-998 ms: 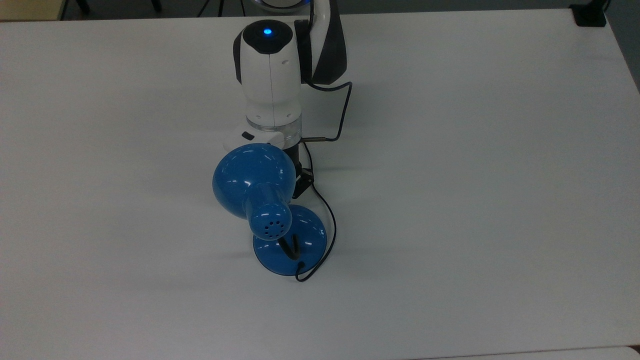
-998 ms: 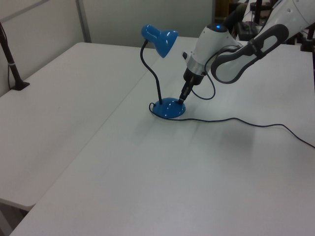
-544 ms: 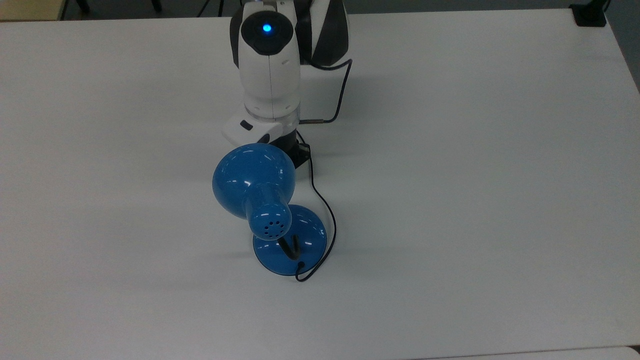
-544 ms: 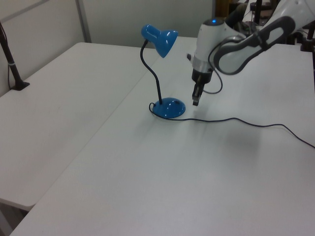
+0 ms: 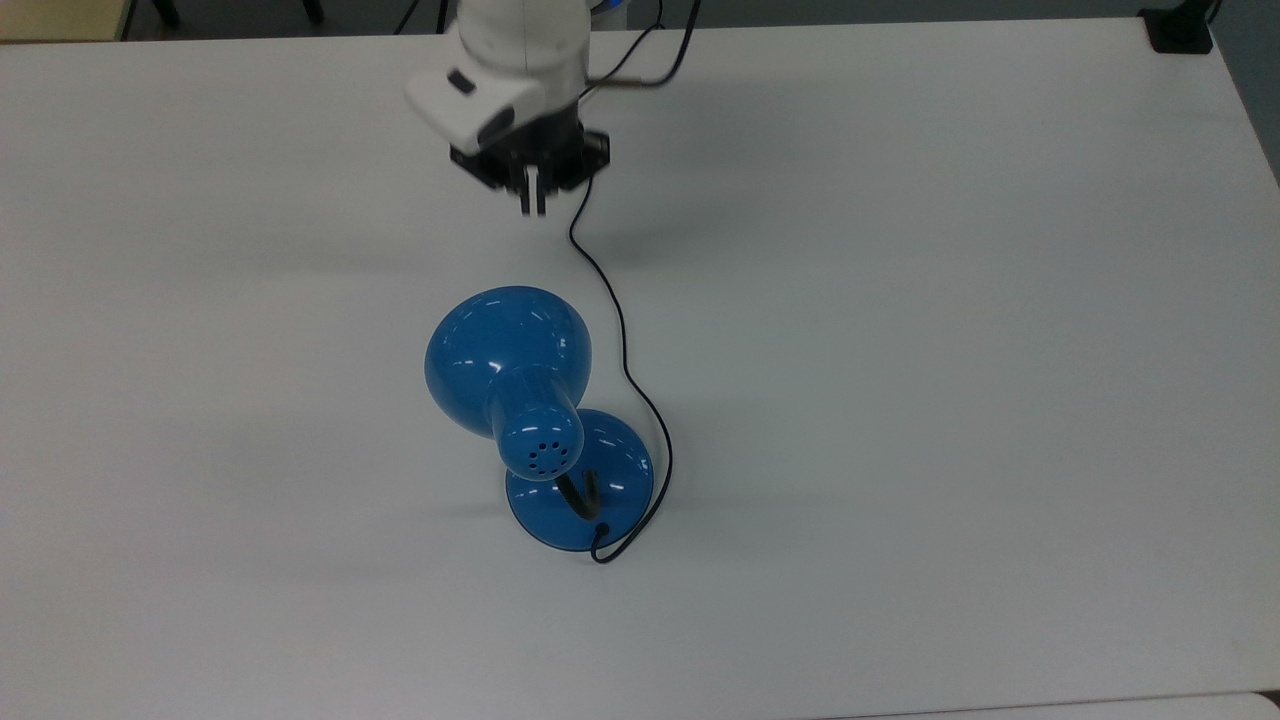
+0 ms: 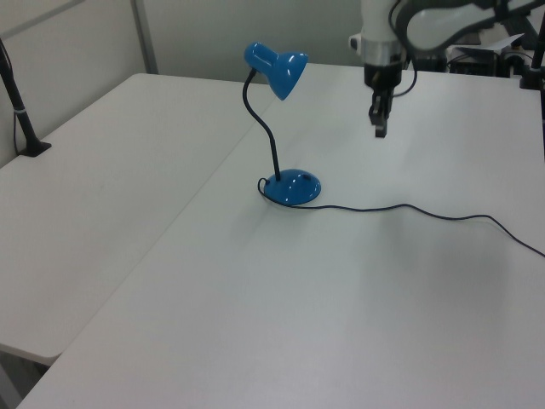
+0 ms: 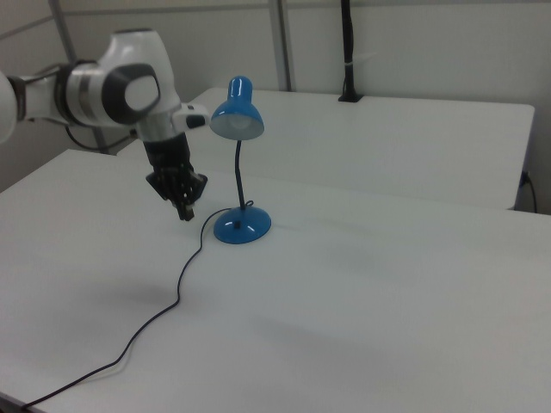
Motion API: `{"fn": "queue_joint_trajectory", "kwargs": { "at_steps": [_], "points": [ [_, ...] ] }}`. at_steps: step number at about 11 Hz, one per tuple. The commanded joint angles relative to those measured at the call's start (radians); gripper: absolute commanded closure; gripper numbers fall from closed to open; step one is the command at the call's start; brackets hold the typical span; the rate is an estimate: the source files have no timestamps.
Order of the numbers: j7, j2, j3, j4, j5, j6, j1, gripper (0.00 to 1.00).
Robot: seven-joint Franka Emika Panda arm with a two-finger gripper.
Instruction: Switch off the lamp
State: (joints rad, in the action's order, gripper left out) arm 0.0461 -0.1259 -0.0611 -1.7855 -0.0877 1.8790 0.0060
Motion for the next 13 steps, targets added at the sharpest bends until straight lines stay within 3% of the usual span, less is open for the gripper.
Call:
{"fn": "queue_joint_trajectory", "kwargs": {
  "at_steps": [1, 3, 4, 13],
  "points": [
    [0.02, 0.086, -0.002, 0.075, -0.003, -0.179, -0.011, 0.58],
    [0.018, 0.124, 0.0, 0.077, -0.006, -0.221, -0.011, 0.08],
    [0.018, 0.126, 0.003, 0.078, -0.023, -0.225, -0.017, 0.0],
    [0.011, 0.127, 0.029, 0.121, -0.024, -0.228, -0.024, 0.0]
  ]
}}
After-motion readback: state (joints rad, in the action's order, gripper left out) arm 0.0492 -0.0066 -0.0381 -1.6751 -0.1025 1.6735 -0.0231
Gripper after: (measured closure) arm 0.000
